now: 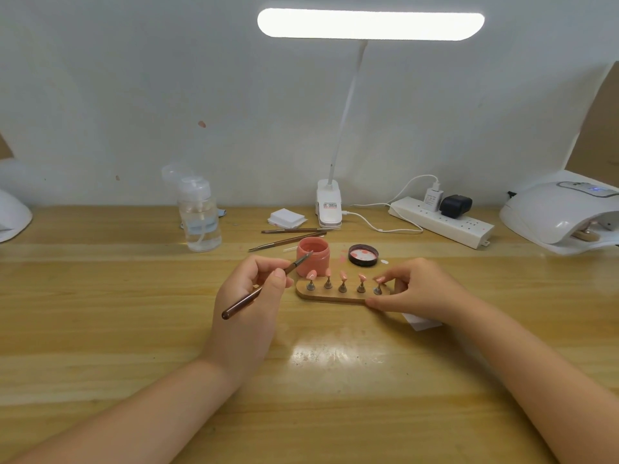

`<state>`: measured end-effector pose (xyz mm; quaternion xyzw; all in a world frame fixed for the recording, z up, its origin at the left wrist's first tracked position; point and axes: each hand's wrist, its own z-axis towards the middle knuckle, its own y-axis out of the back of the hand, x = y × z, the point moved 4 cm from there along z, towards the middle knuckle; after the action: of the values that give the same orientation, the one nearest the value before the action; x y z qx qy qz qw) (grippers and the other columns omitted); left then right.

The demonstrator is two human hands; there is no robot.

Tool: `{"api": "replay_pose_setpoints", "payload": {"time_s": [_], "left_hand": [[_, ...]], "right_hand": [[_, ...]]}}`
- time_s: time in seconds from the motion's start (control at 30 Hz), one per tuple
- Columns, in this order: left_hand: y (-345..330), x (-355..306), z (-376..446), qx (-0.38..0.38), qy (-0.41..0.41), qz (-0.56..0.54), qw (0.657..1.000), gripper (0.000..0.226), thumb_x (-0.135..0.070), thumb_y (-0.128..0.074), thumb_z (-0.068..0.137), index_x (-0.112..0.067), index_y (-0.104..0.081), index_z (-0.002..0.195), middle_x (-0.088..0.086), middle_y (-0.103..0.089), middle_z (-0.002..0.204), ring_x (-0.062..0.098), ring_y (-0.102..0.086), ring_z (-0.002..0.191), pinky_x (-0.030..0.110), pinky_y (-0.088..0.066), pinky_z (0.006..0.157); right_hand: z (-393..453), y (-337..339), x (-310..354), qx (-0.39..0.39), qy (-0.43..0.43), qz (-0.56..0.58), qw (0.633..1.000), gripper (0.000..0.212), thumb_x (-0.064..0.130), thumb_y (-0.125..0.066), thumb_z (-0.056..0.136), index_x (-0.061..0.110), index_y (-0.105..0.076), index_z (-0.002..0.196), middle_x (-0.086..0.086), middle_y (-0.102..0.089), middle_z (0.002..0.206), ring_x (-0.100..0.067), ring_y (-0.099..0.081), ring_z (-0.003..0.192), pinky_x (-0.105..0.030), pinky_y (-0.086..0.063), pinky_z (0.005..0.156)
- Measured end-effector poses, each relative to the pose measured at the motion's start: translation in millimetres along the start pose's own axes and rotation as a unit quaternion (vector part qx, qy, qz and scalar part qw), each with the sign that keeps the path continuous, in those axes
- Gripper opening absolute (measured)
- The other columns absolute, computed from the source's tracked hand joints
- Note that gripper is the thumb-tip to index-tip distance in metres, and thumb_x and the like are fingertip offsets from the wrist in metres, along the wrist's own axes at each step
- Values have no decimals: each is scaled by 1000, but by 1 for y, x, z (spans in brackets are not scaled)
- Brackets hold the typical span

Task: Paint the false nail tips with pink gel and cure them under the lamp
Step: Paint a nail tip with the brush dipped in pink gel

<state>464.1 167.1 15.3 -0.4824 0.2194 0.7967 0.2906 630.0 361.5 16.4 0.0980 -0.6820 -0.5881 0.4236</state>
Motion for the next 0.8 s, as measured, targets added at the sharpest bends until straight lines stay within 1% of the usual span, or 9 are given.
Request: {"api": "replay_pose_setpoints", "payload": {"time_s": [0.17, 0.27, 0.33, 0.43, 0.53, 0.6, 0.67, 0.73, 0.8], "left_hand": [[3, -1, 1, -22, 10, -27, 999, 18, -29, -53, 83, -21, -68, 92, -7, -71, 82, 4, -64, 83, 8, -45, 72], [5, -8, 2, -34, -3, -59, 998, 12, -13, -57, 93, -18, -68, 93, -7, -72, 83, 5, -67, 85, 9, -48, 74], [7, -15, 5, -41, -19, -79, 996, 18, -7, -54, 96, -18, -68, 93, -8, -72, 84, 4, -67, 84, 8, -47, 73], [5, -31, 10, -39, -48, -83, 995, 16, -15, -53, 92, -20, -68, 94, -6, -72, 86, 4, -67, 85, 7, -46, 74], [-13, -37, 6, 5, -37, -89, 995, 17, -22, -54, 85, -25, -70, 88, -5, -73, 88, 6, -67, 87, 10, -47, 75], [-38, -37, 0, 66, -33, -73, 995, 15, -30, -56, 81, -29, -70, 87, -2, -72, 90, 8, -65, 94, 20, -48, 81], [-70, -37, -2, 104, -46, -36, 993, 20, -39, -54, 79, -32, -70, 88, -5, -70, 88, 9, -62, 97, 24, -46, 82], [-110, -36, 1, 127, -45, -34, 990, 18, -37, -54, 80, -30, -69, 87, -8, -69, 84, 10, -62, 92, 27, -48, 80], [-156, -33, 3, 155, -8, -46, 987, 14, -29, -55, 83, -29, -68, 87, -8, -68, 82, 8, -62, 90, 29, -50, 80]], "right_hand": [[-11, 7, 3, -56, 77, 95, 991, 42, 54, -83, 53, 27, -71, 82, 1, -61, 58, -2, -45, 48, -20, -35, 49], [-16, 18, 9, -80, 113, 125, 982, 38, 47, -87, 54, 21, -71, 77, -4, -61, 58, -2, -43, 46, -15, -33, 47], [-20, 29, 15, -94, 128, 142, 977, 43, 52, -85, 51, 20, -71, 77, -5, -62, 57, -2, -43, 47, -15, -34, 46], [-24, 56, 12, -146, 120, 171, 967, 45, 59, -79, 47, 23, -70, 73, 1, -58, 51, -3, -42, 45, -13, -32, 45], [-32, 88, -12, -198, 81, 160, 964, 44, 60, -78, 48, 24, -69, 72, 6, -55, 49, -1, -41, 44, -12, -33, 44], [-46, 109, -42, -221, 34, 140, 965, 44, 61, -77, 47, 28, -69, 75, 1, -58, 53, -1, -45, 46, -13, -39, 46], [-63, 125, -79, -234, -24, 117, 965, 40, 56, -80, 49, 29, -69, 77, -6, -62, 59, -4, -48, 49, -18, -42, 50], [-80, 137, -117, -247, -87, 93, 961, 32, 47, -85, 54, 30, -70, 75, -11, -64, 62, -10, -49, 52, -25, -41, 55], [-95, 145, -153, -266, -146, 85, 949, 27, 42, -87, 58, 27, -71, 74, -13, -61, 59, -13, -50, 55, -25, -38, 56]]}}
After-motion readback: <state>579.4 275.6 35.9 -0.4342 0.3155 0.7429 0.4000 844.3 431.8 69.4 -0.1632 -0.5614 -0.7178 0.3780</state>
